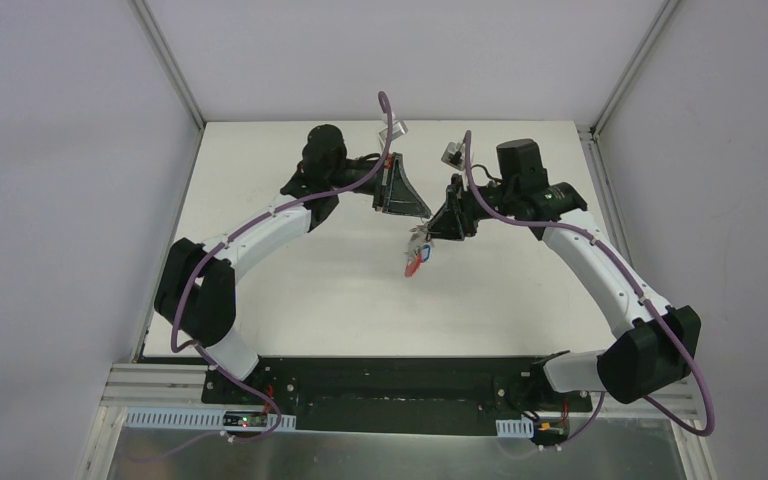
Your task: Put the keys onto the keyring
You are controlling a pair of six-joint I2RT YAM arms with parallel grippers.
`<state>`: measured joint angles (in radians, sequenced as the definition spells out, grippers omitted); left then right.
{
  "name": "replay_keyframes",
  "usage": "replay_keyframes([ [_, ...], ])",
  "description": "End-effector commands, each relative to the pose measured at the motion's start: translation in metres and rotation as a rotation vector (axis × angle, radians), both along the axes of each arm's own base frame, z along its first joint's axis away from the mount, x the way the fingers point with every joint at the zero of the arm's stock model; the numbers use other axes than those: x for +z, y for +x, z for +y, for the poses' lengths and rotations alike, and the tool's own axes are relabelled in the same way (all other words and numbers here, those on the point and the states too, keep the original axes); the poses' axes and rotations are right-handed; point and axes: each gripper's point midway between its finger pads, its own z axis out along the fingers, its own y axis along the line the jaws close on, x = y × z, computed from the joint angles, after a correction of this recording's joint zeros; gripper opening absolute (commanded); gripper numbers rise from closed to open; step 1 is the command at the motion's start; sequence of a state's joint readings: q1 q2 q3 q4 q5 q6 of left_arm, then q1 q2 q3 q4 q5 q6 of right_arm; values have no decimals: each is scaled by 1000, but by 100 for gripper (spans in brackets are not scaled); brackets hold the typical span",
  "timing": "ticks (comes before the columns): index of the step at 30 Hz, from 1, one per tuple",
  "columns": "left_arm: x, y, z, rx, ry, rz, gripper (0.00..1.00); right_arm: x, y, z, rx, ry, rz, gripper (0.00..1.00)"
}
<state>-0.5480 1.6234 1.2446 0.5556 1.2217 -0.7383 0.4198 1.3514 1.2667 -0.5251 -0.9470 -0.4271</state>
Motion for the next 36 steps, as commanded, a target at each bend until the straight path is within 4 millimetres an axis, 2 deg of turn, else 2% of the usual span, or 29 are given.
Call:
replay_keyframes([
  [1,12,2,3,4,-34,-74,0,9,1,2,13,19,-40,24],
  [8,12,2,4,-7,-26,-83,0,11,1,-10,-14,-3,-70,8],
  [18,8,1,6,-17,-11,-82,0,11,6,-22,-61,-54,-124,6],
  [27,0,-2,7,-33,16,-85,0,15,13,-25,-97,-74,-147,5],
  [36,-12,1,10,-16,77,-107,0,21,1,-21,-35,-43,-127,4],
])
